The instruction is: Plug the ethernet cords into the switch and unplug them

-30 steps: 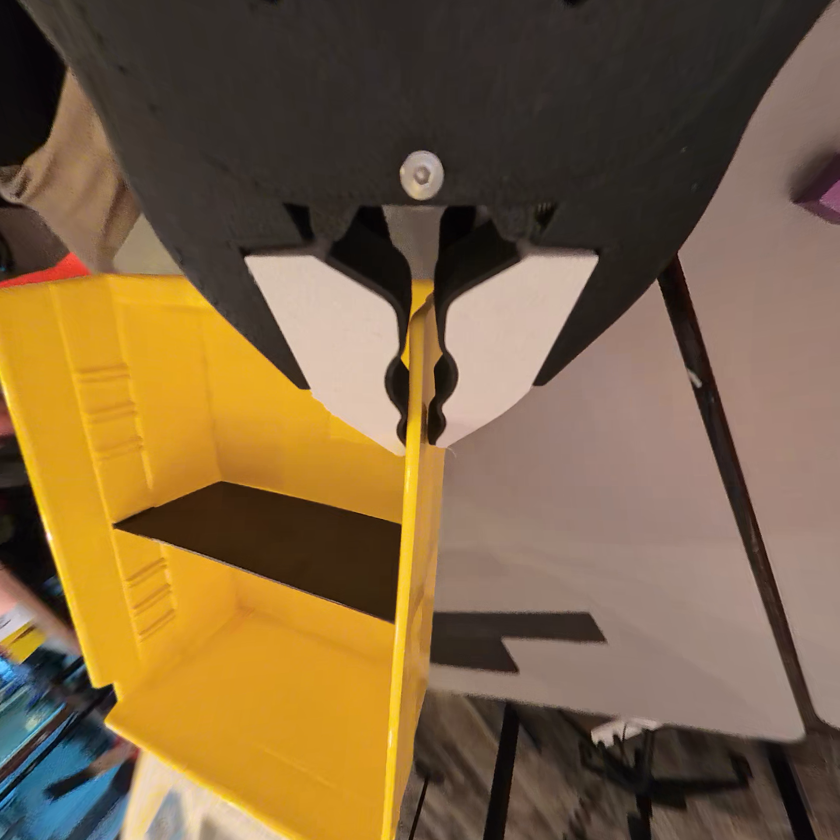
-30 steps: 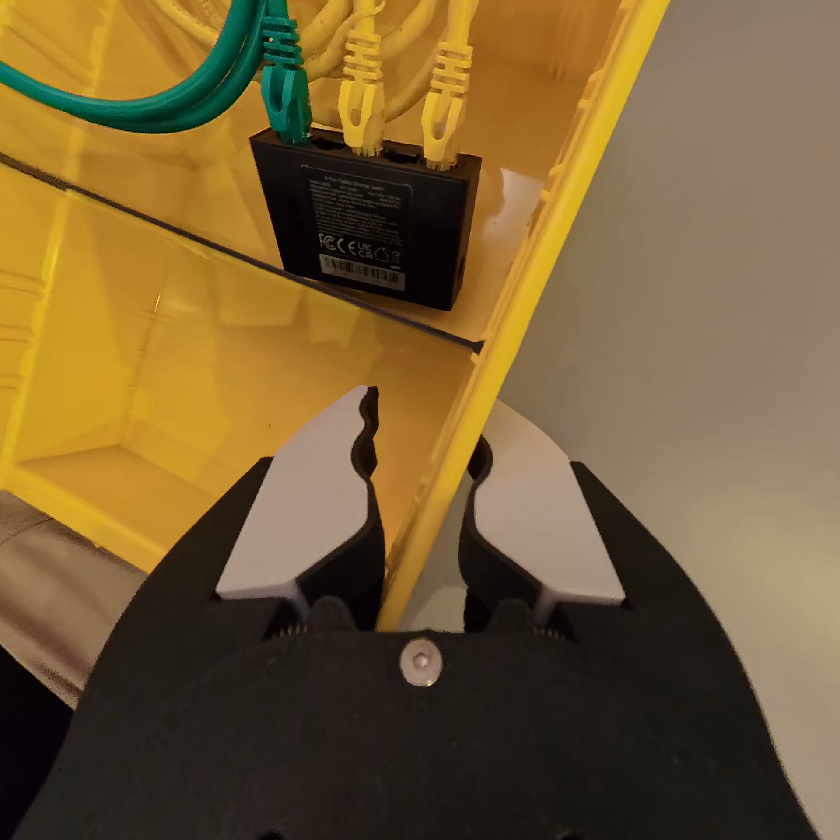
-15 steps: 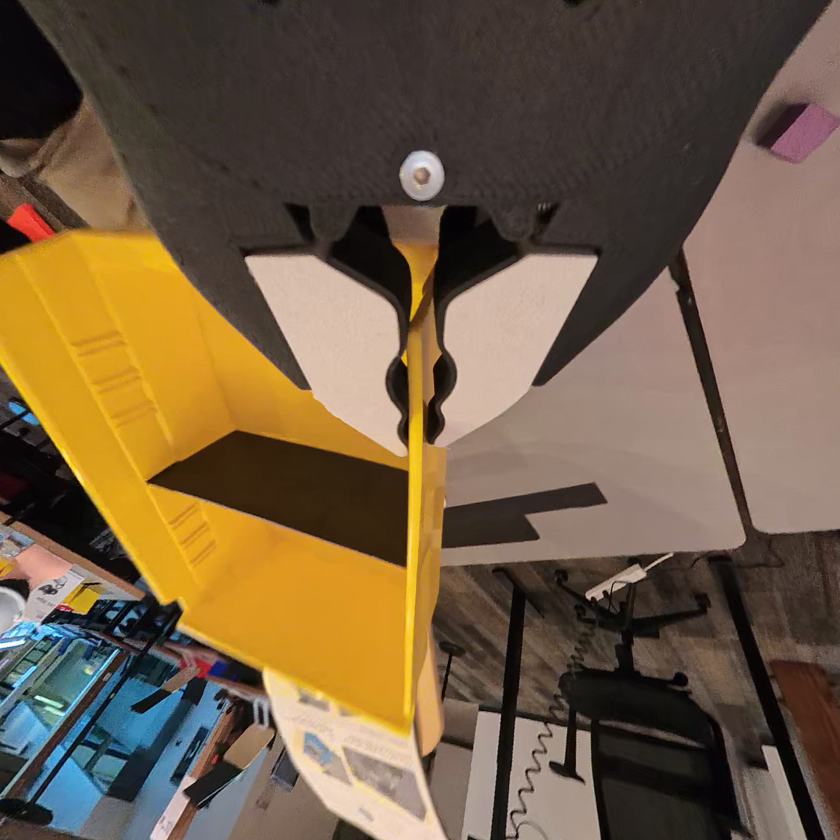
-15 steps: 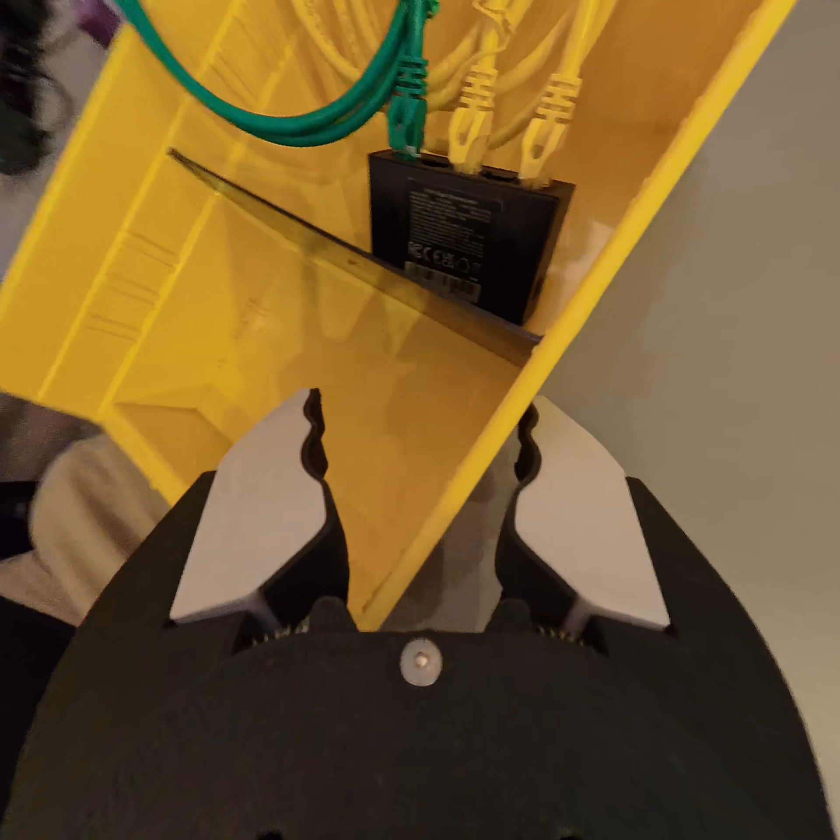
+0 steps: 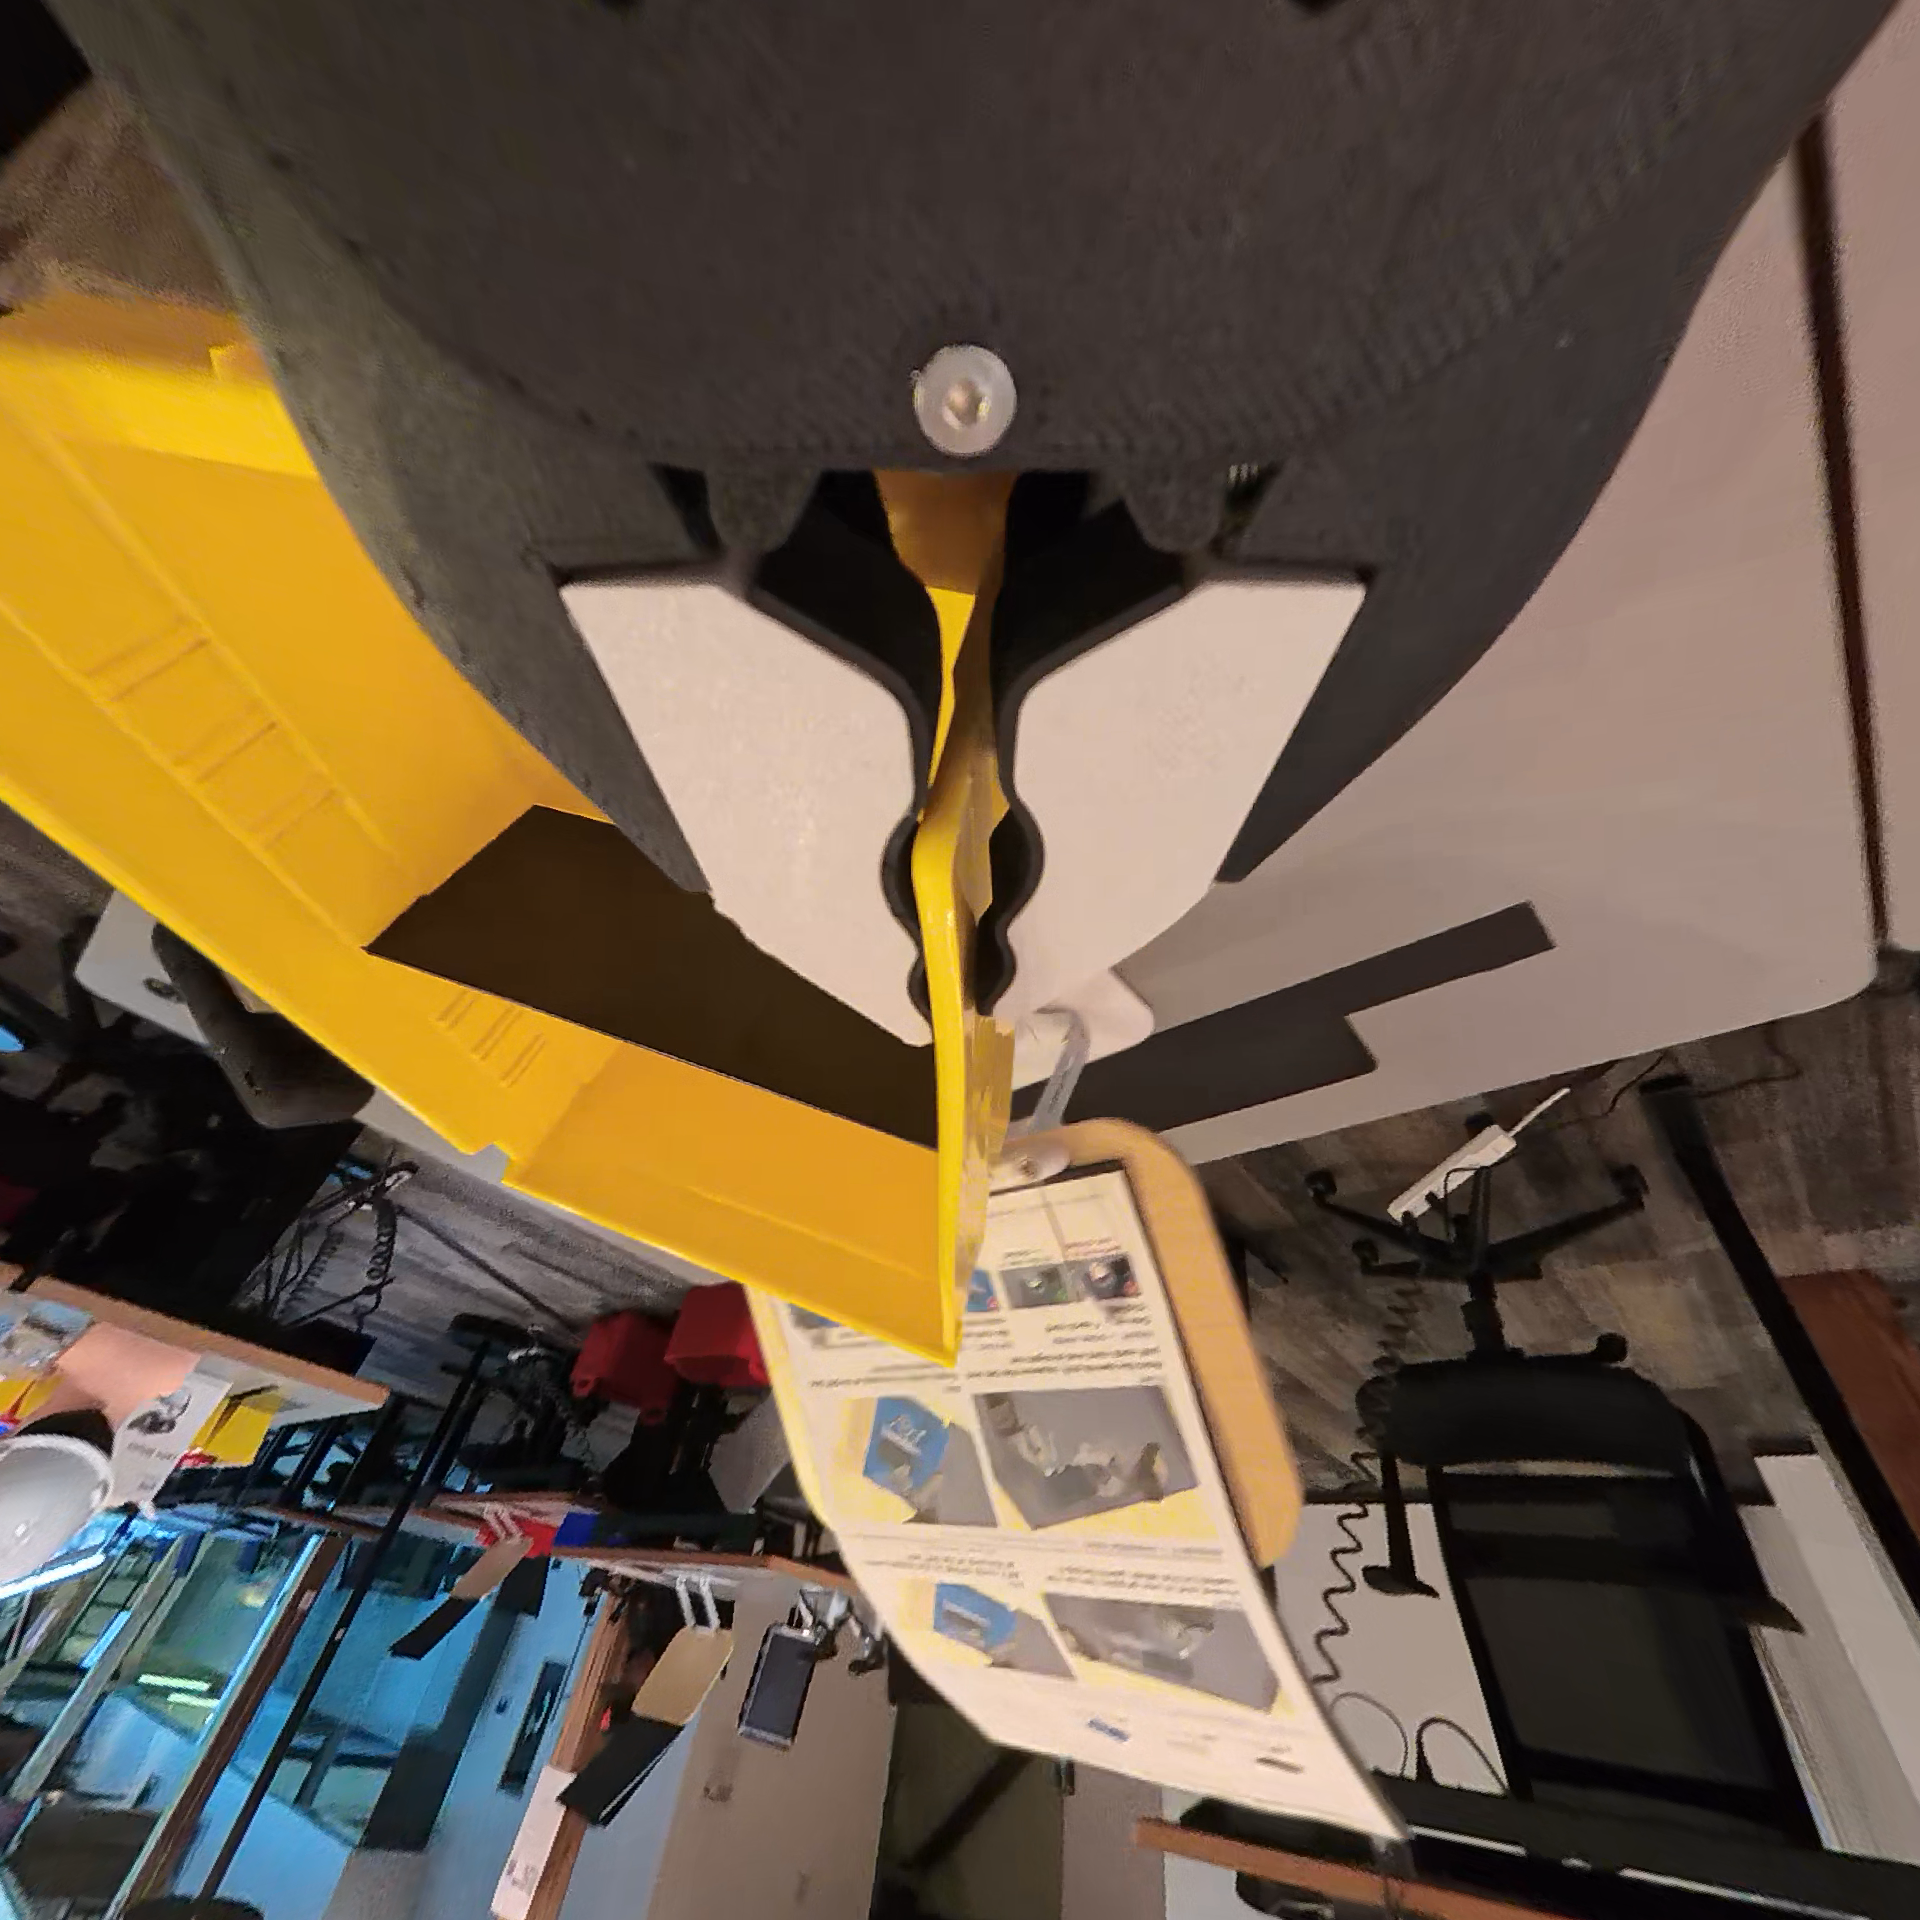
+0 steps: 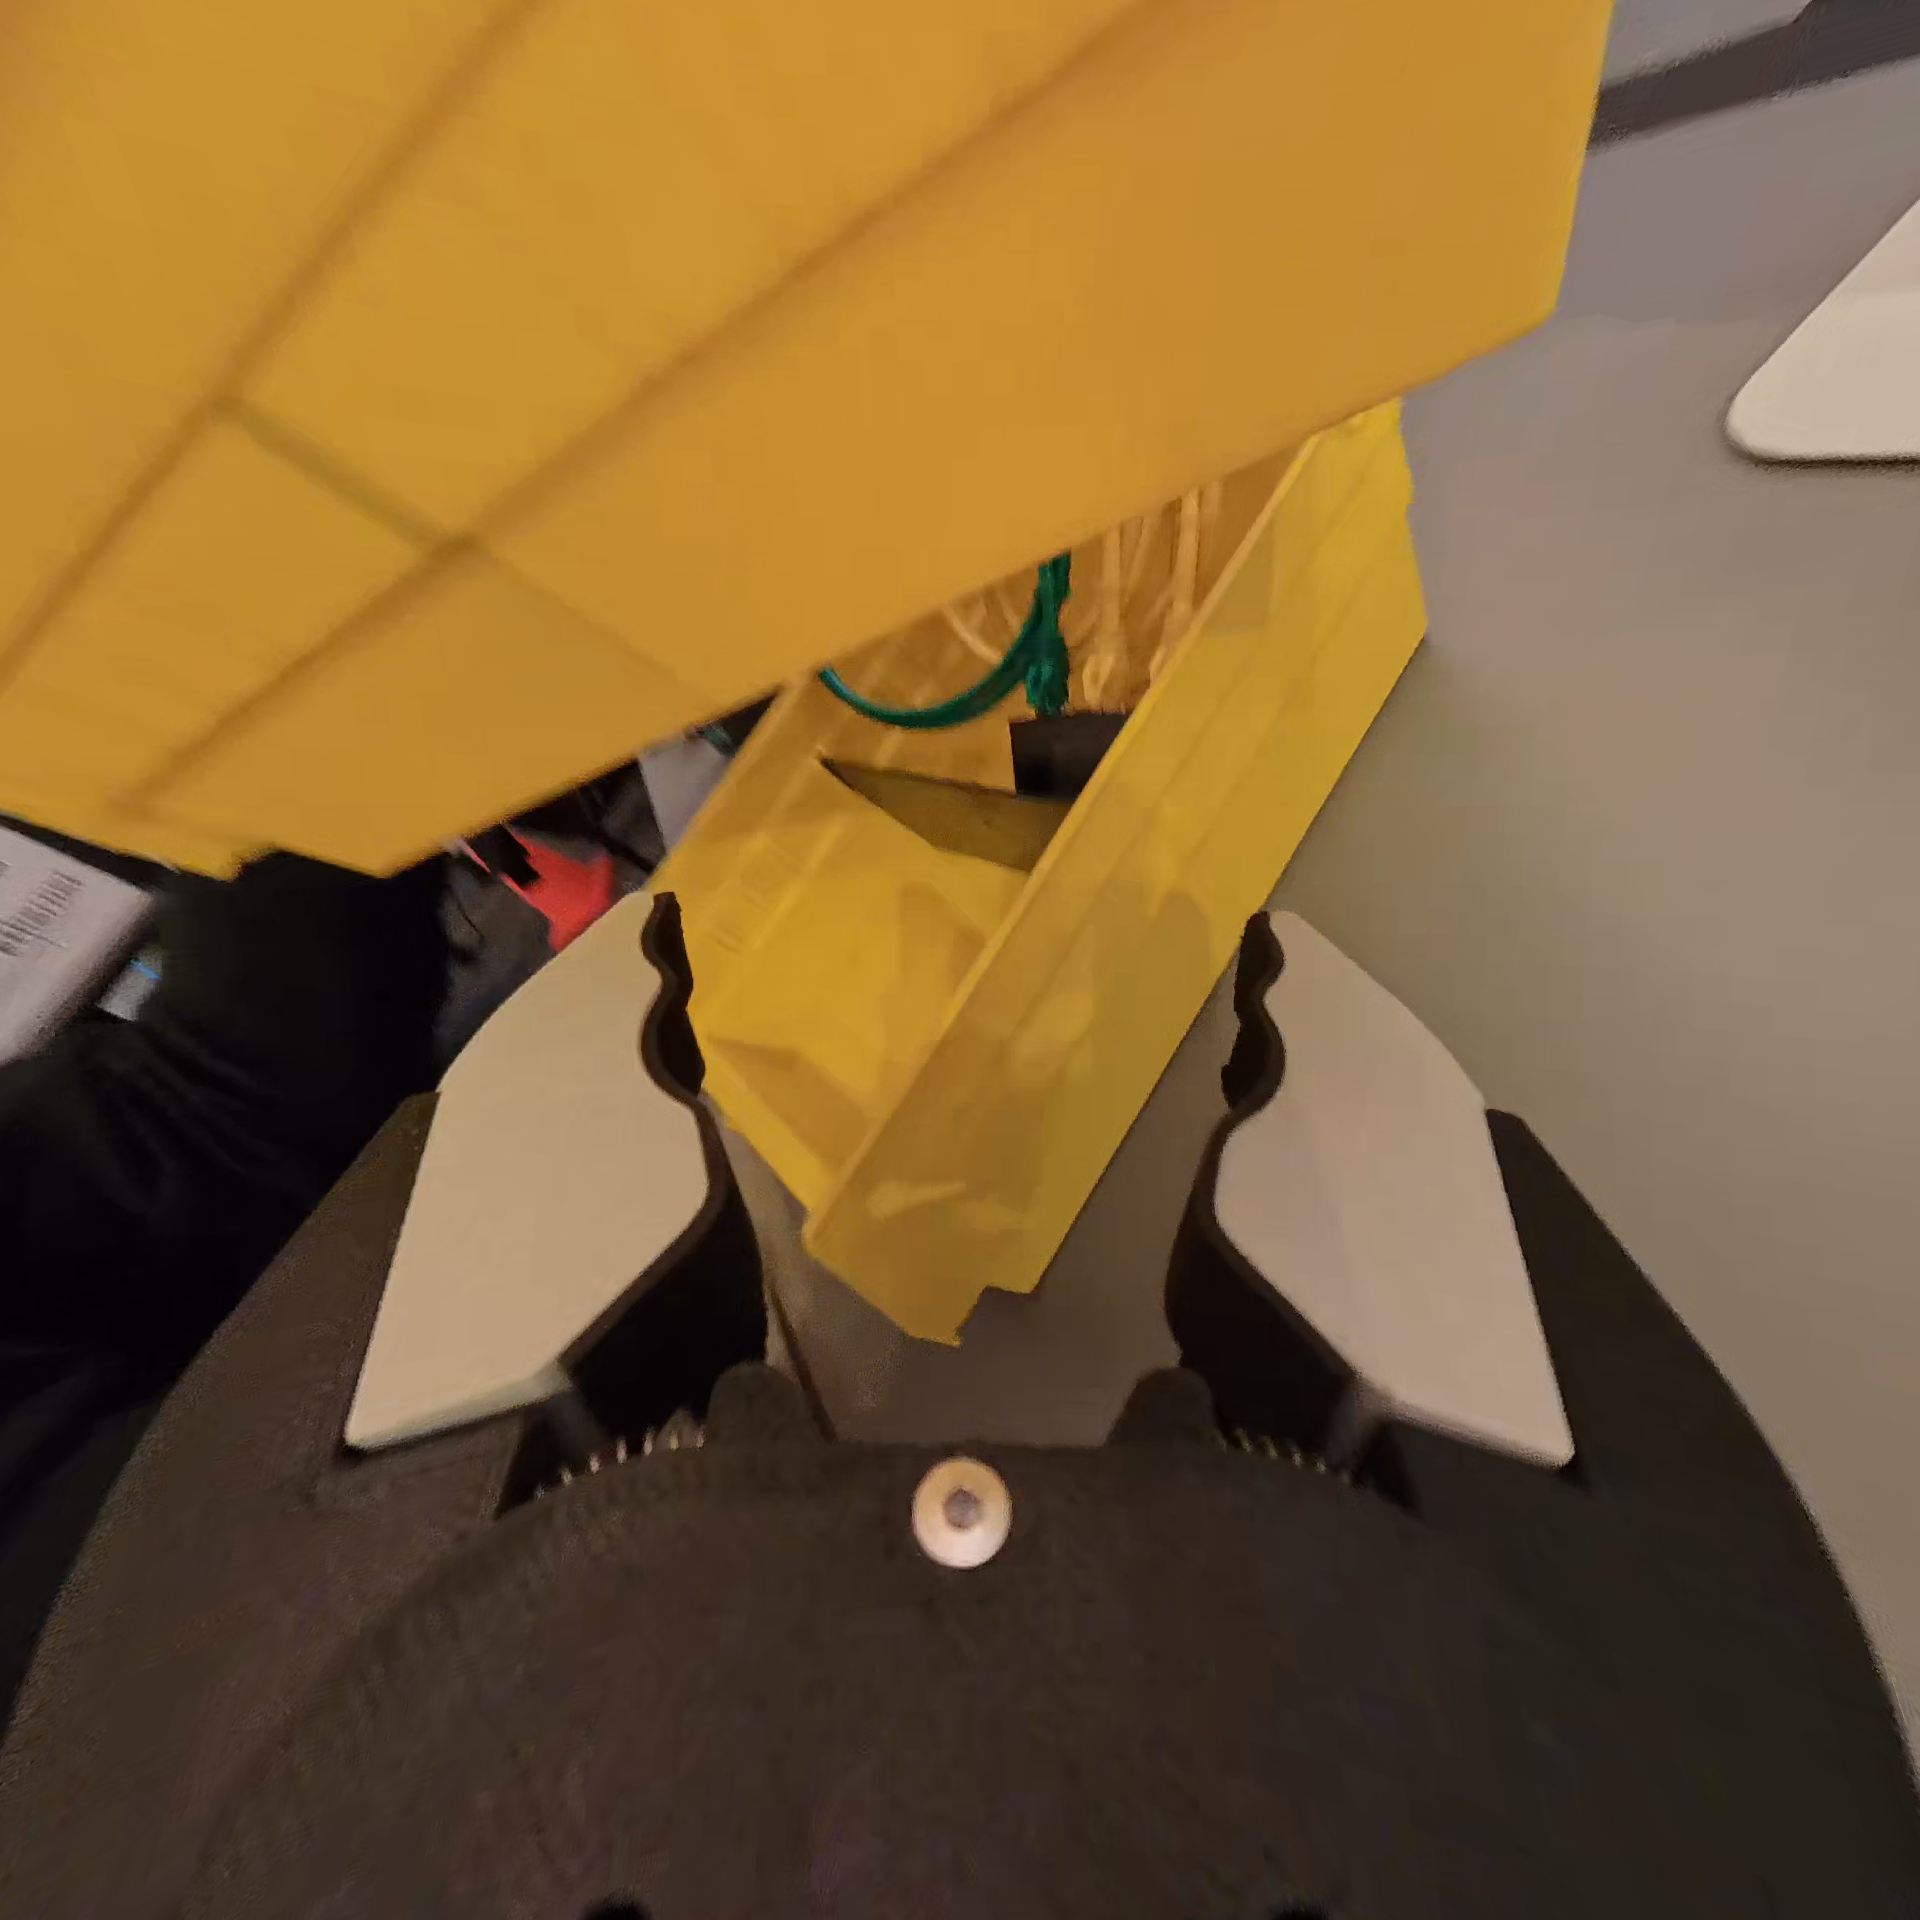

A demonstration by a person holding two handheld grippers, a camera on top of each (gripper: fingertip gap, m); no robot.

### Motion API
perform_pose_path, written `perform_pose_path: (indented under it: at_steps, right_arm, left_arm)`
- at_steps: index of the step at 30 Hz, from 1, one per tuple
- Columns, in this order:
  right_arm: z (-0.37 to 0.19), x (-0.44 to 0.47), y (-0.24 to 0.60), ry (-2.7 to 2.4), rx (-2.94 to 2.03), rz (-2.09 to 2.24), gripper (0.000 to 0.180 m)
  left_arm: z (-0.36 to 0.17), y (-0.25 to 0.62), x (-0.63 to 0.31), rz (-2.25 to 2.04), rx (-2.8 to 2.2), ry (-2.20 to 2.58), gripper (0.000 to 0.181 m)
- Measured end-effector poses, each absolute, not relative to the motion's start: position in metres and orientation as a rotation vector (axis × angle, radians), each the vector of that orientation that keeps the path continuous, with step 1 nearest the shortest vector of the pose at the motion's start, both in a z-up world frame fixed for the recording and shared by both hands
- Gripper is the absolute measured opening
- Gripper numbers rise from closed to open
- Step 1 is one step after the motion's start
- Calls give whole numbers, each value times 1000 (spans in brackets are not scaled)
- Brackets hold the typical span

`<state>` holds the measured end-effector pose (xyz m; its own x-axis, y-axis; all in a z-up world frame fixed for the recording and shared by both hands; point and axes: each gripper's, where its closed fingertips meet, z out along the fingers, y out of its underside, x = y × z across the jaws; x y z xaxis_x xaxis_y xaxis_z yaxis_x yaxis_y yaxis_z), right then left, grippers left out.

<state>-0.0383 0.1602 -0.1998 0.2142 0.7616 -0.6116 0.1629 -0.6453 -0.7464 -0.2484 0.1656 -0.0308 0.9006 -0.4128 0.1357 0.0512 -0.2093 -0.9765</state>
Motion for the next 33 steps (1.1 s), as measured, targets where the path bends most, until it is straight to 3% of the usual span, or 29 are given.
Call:
perform_pose_path:
  at_steps: [1, 5, 7, 12, 24, 29, 31, 33]
  right_arm:
    - [-189, -26, 165, -784, -1916, 1498, 100]
    - [-144, 43, 194, -504, -1702, 1502, 100]
    - [-125, 80, 197, -423, -1589, 1476, 89]
    - [-122, 143, 198, -307, -1520, 1519, 93]
    - [-177, 262, 229, -53, -1755, 1456, 72]
    - [-203, 291, 229, -88, -1964, 1248, 56]
    - [-207, 303, 232, -106, -2054, 1092, 64]
    - [-214, 311, 231, -127, -2132, 975, 59]
  left_arm:
    - [-29, 168, -233, -437, -1728, 279, 4]
    - [-33, 186, -154, -372, -1733, 354, 4]
    - [-41, 202, -115, -335, -1748, 383, 4]
    - [-62, 230, -45, -400, -1765, 358, 4]
    - [-149, 256, 61, -424, -1936, 377, 2]
    - [-183, 255, 84, -377, -1961, 377, 3]
    - [-186, 252, 90, -420, -1973, 381, 9]
    - [-197, 245, 99, -448, -2013, 404, 14]
